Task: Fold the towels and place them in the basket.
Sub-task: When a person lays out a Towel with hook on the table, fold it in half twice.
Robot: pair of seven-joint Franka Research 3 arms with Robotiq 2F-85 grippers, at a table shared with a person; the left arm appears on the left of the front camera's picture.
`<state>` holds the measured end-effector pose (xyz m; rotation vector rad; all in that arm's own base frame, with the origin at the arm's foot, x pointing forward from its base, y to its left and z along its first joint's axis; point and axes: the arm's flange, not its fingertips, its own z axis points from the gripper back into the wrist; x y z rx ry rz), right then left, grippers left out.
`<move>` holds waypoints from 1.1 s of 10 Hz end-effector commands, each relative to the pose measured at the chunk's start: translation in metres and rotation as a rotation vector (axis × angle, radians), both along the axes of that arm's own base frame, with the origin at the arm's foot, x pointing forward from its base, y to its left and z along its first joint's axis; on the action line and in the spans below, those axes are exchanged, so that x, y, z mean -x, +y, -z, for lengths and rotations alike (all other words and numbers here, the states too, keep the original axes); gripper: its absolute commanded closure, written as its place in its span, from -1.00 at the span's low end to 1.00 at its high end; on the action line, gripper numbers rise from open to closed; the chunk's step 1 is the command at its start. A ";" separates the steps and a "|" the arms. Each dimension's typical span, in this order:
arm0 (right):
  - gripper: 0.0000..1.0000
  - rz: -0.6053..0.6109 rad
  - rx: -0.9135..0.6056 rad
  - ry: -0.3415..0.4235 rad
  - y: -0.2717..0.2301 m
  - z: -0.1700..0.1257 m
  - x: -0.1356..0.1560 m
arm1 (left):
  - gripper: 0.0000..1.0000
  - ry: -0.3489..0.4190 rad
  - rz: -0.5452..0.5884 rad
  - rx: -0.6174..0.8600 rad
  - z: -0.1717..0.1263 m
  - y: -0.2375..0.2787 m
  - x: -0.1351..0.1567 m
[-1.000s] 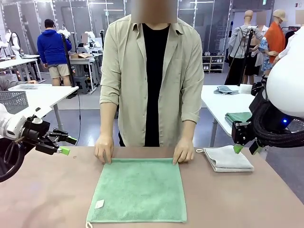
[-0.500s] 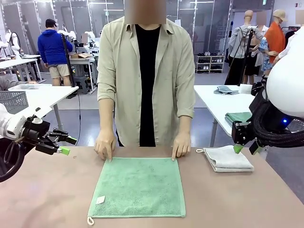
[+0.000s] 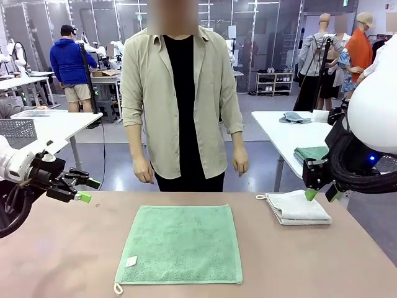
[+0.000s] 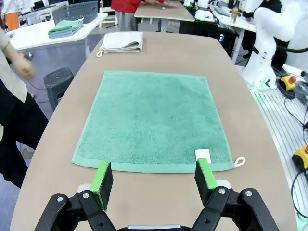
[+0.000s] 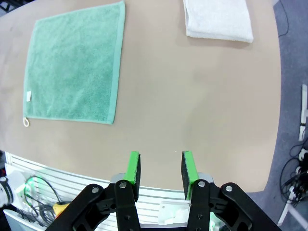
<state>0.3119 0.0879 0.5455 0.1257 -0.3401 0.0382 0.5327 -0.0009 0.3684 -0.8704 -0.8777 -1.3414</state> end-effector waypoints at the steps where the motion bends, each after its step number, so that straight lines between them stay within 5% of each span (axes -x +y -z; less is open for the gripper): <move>1: 0.10 -0.193 0.102 -0.036 0.013 -0.013 -0.008 | -0.74 0.012 -0.033 -0.121 -0.028 -0.017 0.009; 2: 0.10 -0.305 0.163 -0.087 0.028 -0.027 -0.014 | -0.74 0.003 -0.044 -0.208 -0.052 -0.034 0.017; 3: -0.30 -0.411 0.228 -0.106 0.044 -0.038 -0.017 | -0.87 0.000 -0.047 -0.294 -0.072 -0.051 0.023; 4: -0.30 -0.513 0.293 -0.138 0.061 -0.048 -0.021 | -1.00 -0.020 -0.039 -0.370 -0.089 -0.069 0.029; 5: -0.70 -0.637 0.354 -0.179 0.080 -0.056 -0.023 | -1.00 -0.037 -0.038 -0.455 -0.103 -0.091 0.035; 6: -0.39 -0.779 0.407 -0.216 0.102 -0.060 -0.023 | -1.00 -0.055 -0.041 -0.550 -0.115 -0.118 0.043; 7: -1.00 -0.909 0.429 -0.238 0.119 -0.058 -0.024 | -1.00 -0.060 -0.051 -0.640 -0.118 -0.141 0.050; 8: -0.79 -1.062 0.419 -0.260 0.132 -0.051 -0.024 | -1.00 -0.054 -0.084 -0.749 -0.120 -0.165 0.059; 9: -1.00 -1.190 0.395 -0.242 0.144 -0.040 -0.025 | -1.00 -0.046 -0.098 -0.842 -0.122 -0.182 0.070; 11: -1.00 -1.357 0.349 -0.206 0.160 -0.015 -0.025 | -1.00 -0.034 -0.102 -0.948 -0.120 -0.212 0.087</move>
